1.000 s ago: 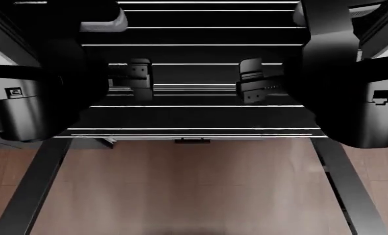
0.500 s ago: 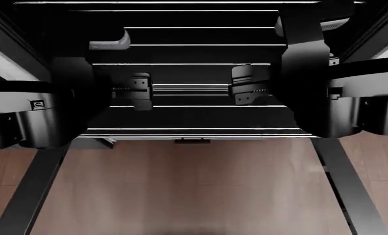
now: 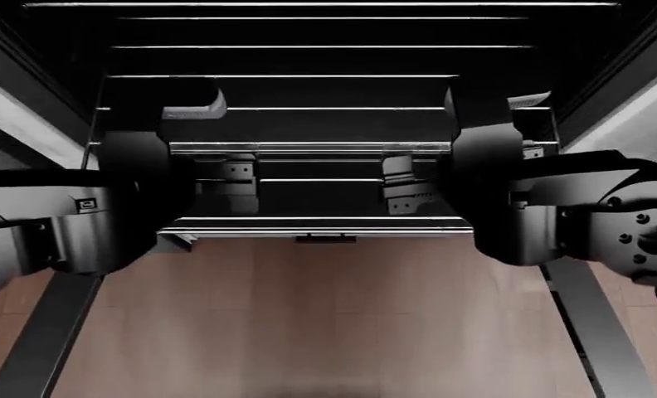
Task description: Fully slide the bottom oven rack out.
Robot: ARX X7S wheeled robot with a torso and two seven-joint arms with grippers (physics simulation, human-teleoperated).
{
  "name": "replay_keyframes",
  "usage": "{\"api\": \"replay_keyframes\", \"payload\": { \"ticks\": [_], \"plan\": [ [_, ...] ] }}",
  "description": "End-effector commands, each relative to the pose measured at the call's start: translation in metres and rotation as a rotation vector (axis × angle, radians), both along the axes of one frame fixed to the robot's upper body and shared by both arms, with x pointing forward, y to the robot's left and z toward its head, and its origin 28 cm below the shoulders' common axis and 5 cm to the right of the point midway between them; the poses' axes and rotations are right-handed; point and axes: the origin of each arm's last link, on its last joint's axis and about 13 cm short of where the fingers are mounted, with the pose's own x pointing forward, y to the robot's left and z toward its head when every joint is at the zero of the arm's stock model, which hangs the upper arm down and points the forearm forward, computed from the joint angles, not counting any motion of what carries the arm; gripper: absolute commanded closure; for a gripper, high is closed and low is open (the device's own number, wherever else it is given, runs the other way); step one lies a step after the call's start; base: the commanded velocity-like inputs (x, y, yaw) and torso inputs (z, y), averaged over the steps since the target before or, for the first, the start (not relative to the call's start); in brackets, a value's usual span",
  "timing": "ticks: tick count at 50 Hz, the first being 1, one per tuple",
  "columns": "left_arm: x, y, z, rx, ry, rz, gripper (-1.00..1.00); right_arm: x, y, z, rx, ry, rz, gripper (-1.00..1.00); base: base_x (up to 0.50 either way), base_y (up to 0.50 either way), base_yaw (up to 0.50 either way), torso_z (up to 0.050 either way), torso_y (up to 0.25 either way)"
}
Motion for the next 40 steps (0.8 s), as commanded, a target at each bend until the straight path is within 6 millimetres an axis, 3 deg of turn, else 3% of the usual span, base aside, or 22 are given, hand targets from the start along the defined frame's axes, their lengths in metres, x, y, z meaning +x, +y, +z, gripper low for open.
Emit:
{"api": "replay_keyframes", "payload": {
  "ticks": [1, 11, 28, 40],
  "plan": [
    [-0.001, 0.001, -0.008, 0.001, 0.021, 0.005, -1.00, 0.001, 0.001, -0.017, 0.006, 0.026, -0.004, -1.00, 0.00, 0.00, 0.00, 0.000, 0.000],
    [-0.002, 0.003, -0.016, 0.011, 0.047, 0.011, -1.00, 0.001, -0.002, -0.026, -0.003, 0.047, -0.013, -1.00, 0.00, 0.00, 0.00, 0.000, 0.000],
    [-0.028, 0.013, -0.032, 0.068, 0.151, 0.015, -1.00, -0.024, -0.011, -0.043, -0.051, 0.192, -0.040, -1.00, 0.00, 0.00, 0.00, 0.000, -0.005],
    [-0.030, 0.016, -0.035, 0.130, 0.270, 0.047, -1.00, -0.033, -0.013, -0.048, -0.078, 0.341, -0.066, -1.00, 0.00, 0.00, 0.00, 0.000, -0.009]
  ]
}}
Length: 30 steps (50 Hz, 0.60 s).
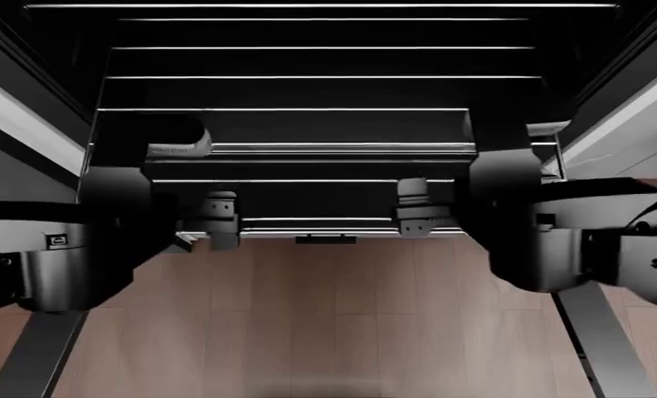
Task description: Fully slide the bottom oven rack out.
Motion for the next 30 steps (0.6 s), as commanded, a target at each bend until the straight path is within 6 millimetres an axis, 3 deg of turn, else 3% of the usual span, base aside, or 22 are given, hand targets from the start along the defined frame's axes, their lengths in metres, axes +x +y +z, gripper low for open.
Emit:
{"api": "replay_keyframes", "payload": {
  "ticks": [1, 16, 30],
  "plan": [
    [-0.007, 0.003, -0.024, 0.082, 0.179, 0.024, -1.00, -0.015, -0.006, -0.041, -0.101, 0.271, -0.001, -1.00, 0.00, 0.00, 0.00, 0.000, -0.011],
    [-0.009, 0.004, -0.062, 0.074, 0.281, 0.046, -1.00, -0.018, -0.011, -0.075, -0.070, 0.350, -0.013, -1.00, 0.00, 0.00, 0.00, 0.000, -0.016],
    [-0.025, 0.011, -0.083, 0.152, 0.478, 0.080, -1.00, -0.034, -0.017, -0.088, -0.101, 0.445, -0.026, -1.00, 0.00, 0.00, 0.00, 0.000, -0.020]
  ]
}}
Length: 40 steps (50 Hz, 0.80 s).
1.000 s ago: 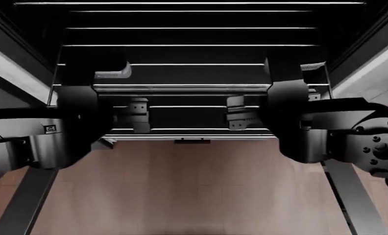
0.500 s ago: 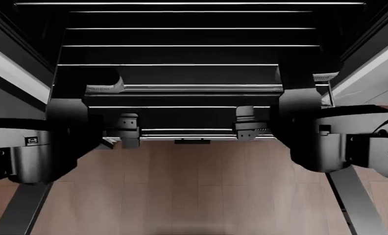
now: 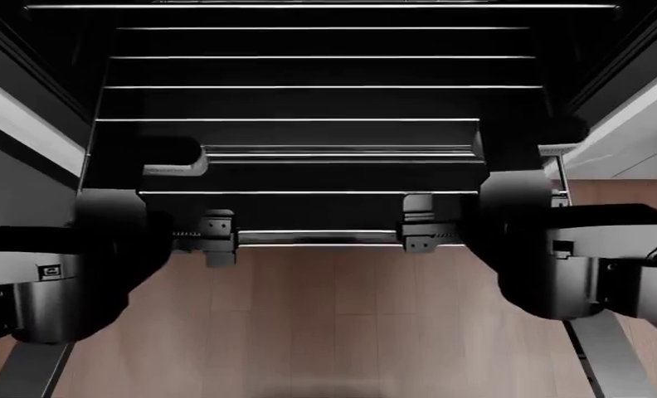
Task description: Fully slide the bottom oven rack out.
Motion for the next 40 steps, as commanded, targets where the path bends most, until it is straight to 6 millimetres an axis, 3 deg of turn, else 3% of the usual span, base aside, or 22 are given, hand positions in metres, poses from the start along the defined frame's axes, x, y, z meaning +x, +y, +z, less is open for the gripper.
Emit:
{"api": "replay_keyframes", "payload": {
  "ticks": [1, 16, 27, 40],
  "plan": [
    [-0.011, 0.012, -0.074, 0.130, 0.493, 0.060, -1.00, -0.021, -0.012, -0.079, -0.140, 0.444, -0.020, -1.00, -0.01, 0.00, 0.00, 0.000, -0.020],
    [-0.037, 0.020, -0.083, 0.167, 0.630, 0.016, -1.00, -0.048, -0.014, -0.085, -0.157, 0.544, -0.007, -1.00, -0.01, 0.00, 0.00, 0.000, -0.021],
    [-0.057, 0.018, -0.085, 0.141, 0.702, -0.029, -1.00, -0.080, -0.017, -0.097, -0.155, 0.644, -0.016, -1.00, -0.01, 0.00, 0.00, 0.000, -0.023],
    [-0.085, 0.021, -0.084, 0.163, 0.847, -0.072, -1.00, -0.112, -0.023, -0.093, -0.186, 0.763, -0.043, -1.00, -0.01, 0.00, 0.00, 0.000, -0.022]
  ]
}}
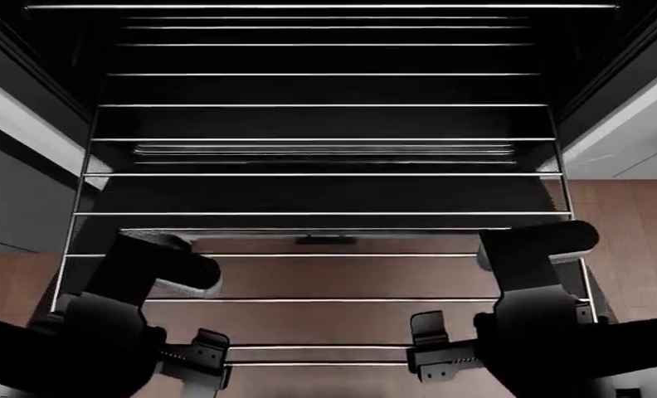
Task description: Fully slide the bottom oven rack out.
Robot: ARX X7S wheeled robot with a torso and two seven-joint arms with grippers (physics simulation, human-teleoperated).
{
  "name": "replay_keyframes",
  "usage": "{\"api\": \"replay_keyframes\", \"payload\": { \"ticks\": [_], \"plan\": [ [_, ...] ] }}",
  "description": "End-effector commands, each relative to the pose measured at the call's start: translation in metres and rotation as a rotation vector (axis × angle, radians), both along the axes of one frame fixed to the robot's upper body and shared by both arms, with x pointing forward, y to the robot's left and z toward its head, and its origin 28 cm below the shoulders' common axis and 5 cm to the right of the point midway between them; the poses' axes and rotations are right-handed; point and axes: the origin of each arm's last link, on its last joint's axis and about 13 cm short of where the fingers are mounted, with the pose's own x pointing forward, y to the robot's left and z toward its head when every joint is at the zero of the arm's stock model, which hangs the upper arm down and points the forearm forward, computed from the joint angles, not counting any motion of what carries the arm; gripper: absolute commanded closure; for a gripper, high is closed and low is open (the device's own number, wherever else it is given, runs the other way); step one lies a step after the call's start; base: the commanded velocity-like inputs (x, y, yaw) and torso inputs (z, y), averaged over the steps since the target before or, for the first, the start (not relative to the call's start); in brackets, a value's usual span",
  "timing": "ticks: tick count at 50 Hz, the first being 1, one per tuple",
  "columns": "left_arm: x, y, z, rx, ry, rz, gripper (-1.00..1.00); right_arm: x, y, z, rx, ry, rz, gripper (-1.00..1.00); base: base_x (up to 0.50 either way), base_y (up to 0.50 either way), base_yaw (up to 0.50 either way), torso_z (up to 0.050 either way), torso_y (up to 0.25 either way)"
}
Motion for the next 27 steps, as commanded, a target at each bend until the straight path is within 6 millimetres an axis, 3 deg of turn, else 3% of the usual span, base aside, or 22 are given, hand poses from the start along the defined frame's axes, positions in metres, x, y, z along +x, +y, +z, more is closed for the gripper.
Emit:
{"api": "replay_keyframes", "payload": {
  "ticks": [1, 9, 15, 27],
  "plan": [
    [-0.011, 0.019, -0.064, 0.057, 0.607, 0.126, -1.00, -0.033, -0.018, -0.065, -0.179, 0.546, -0.109, -1.00, -0.02, 0.00, 0.00, 0.000, -0.020],
    [-0.023, 0.026, -0.058, 0.033, 0.668, 0.159, -1.00, -0.060, -0.025, -0.057, -0.219, 0.602, -0.107, -1.00, -0.01, 0.00, 0.00, 0.000, -0.018],
    [-0.043, 0.033, -0.066, 0.033, 0.762, 0.187, -1.00, -0.078, -0.030, -0.052, -0.193, 0.652, -0.073, -1.00, -0.01, 0.00, 0.00, 0.000, -0.015],
    [-0.066, 0.035, -0.072, 0.026, 0.934, 0.154, -1.00, -0.094, -0.031, -0.057, -0.231, 0.769, -0.046, -1.00, -0.01, 0.00, 0.00, 0.000, -0.015]
  ]
}}
